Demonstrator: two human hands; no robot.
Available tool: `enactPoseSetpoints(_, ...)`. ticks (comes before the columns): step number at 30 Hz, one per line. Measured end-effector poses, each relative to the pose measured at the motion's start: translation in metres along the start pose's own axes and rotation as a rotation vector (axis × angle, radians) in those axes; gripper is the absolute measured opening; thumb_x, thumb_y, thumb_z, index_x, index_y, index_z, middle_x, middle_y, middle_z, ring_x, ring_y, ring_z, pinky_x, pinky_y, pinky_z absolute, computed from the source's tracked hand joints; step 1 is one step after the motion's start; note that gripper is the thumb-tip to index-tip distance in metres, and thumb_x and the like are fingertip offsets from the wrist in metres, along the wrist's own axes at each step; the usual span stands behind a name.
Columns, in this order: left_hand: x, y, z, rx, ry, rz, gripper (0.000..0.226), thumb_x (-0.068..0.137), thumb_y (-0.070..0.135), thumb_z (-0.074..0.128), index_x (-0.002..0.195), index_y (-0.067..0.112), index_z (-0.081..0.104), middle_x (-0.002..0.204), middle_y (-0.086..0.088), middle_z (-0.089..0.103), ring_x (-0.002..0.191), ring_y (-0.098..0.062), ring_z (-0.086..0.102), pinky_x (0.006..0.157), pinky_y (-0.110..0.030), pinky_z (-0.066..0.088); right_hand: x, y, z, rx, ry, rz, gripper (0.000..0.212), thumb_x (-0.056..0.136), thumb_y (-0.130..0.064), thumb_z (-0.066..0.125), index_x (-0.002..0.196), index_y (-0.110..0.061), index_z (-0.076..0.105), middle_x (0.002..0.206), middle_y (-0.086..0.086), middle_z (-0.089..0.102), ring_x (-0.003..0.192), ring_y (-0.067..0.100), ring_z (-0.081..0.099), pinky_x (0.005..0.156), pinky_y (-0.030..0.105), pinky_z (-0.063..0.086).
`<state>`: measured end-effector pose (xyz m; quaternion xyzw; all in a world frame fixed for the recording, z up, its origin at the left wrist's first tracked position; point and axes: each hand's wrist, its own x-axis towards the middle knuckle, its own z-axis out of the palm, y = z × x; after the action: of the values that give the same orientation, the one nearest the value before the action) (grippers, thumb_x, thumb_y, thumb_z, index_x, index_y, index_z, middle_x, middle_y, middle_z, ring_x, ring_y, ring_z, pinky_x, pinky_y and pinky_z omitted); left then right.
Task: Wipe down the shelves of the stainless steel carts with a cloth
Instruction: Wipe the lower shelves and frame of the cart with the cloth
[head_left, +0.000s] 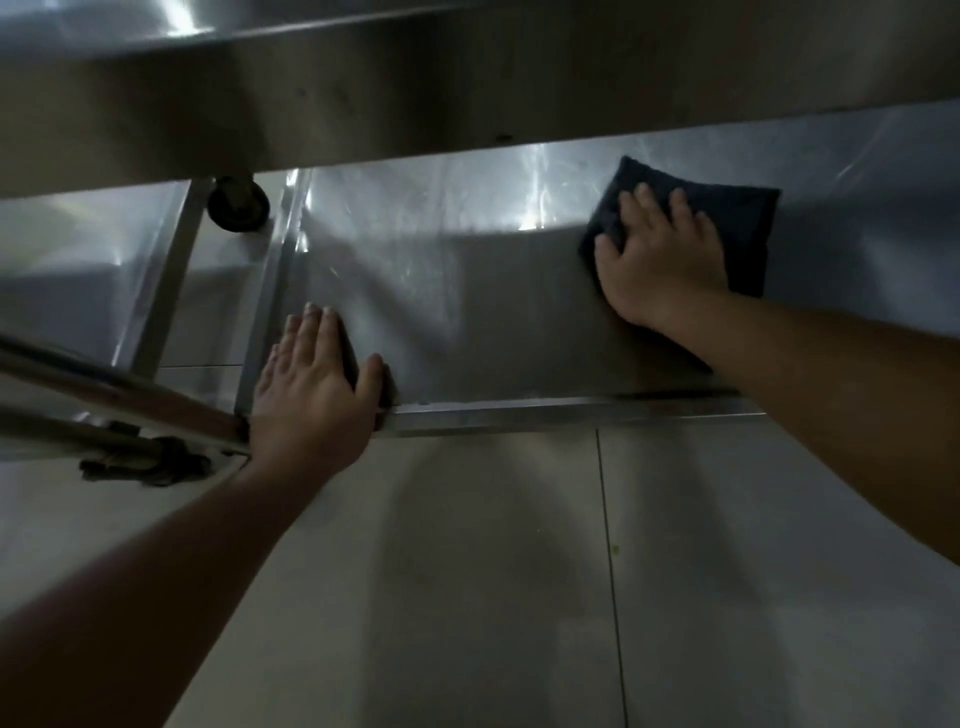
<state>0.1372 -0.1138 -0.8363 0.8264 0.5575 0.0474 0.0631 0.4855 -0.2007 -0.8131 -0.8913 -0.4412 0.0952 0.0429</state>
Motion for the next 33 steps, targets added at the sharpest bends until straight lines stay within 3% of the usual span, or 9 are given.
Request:
enactPoseSetpoints(4,-0.002,0.001,0.001,-0.004,0.009,0.008,0.084,0.101,0.072,0.019,0.169,0.023,0.014,0.177,0.004,0.008,0.162,-0.010,0.001,0.131,-0.038,0.008,0.027,-0.082,0.008,0.001,-0.042,-0.164,0.073,0.102,-0.060,0.014,0.166,-0.027,0.012,0.175,-0.004,0.004,0.160,0.028,-0.001,0.128,0.050,0.000)
enactPoseSetpoints(10,-0.001,-0.002,-0.001,-0.031,-0.005,-0.001,0.077,0.104,0.066,0.014,0.169,0.025,0.014,0.177,0.006,0.007,0.162,-0.008,-0.001,0.131,-0.038,0.007,-0.005,-0.148,0.023,-0.013,-0.152,-0.621,0.071,0.101,-0.063,0.020,0.166,-0.035,0.012,0.173,-0.013,0.006,0.160,0.017,-0.001,0.129,0.046,-0.001)
enactPoseSetpoints(15,-0.003,0.000,-0.004,-0.045,-0.016,-0.008,0.073,0.105,0.059,0.011,0.169,0.025,0.013,0.177,0.006,0.006,0.162,-0.007,-0.002,0.132,-0.037,0.006,-0.049,-0.111,0.022,-0.025,-0.210,-0.764,0.072,0.101,-0.066,0.020,0.166,-0.037,0.008,0.173,-0.017,0.001,0.159,0.011,-0.006,0.128,0.040,-0.005)
enactPoseSetpoints(19,-0.003,-0.001,-0.003,-0.047,-0.020,-0.007,0.074,0.104,0.060,0.012,0.170,0.026,0.011,0.177,0.006,0.004,0.162,-0.008,-0.003,0.131,-0.036,0.004,-0.084,-0.072,0.019,-0.070,-0.248,-0.790,0.086,0.091,-0.079,0.009,0.166,-0.038,0.000,0.172,-0.018,-0.007,0.158,0.009,-0.014,0.129,0.039,-0.007)
enactPoseSetpoints(22,-0.001,-0.004,-0.001,-0.052,-0.032,0.013,0.077,0.103,0.063,0.013,0.169,0.025,0.011,0.177,0.004,0.005,0.162,-0.009,-0.003,0.130,-0.036,0.003,-0.097,-0.042,0.018,-0.125,-0.217,-0.814,0.091,0.091,-0.084,0.016,0.166,-0.036,-0.002,0.173,-0.015,-0.008,0.158,0.011,-0.015,0.129,0.041,-0.004)
enactPoseSetpoints(29,-0.004,0.001,-0.006,-0.017,0.032,0.048,0.071,0.106,0.064,0.017,0.165,0.027,0.023,0.175,-0.001,0.020,0.162,-0.018,0.013,0.128,-0.044,0.015,-0.107,0.027,0.015,-0.156,-0.168,-0.780,0.088,0.097,-0.075,0.029,0.167,-0.030,0.001,0.173,-0.011,-0.004,0.160,0.015,-0.010,0.130,0.040,0.001)
enactPoseSetpoints(33,-0.008,0.011,-0.016,-0.015,0.017,0.100,0.067,0.108,0.064,0.018,0.164,0.028,0.027,0.173,0.000,0.027,0.160,-0.020,0.021,0.125,-0.051,0.023,-0.117,0.049,0.014,-0.168,-0.114,-0.764,0.081,0.103,-0.059,0.044,0.167,-0.025,0.008,0.174,-0.006,0.005,0.161,0.020,-0.001,0.130,0.038,0.003)
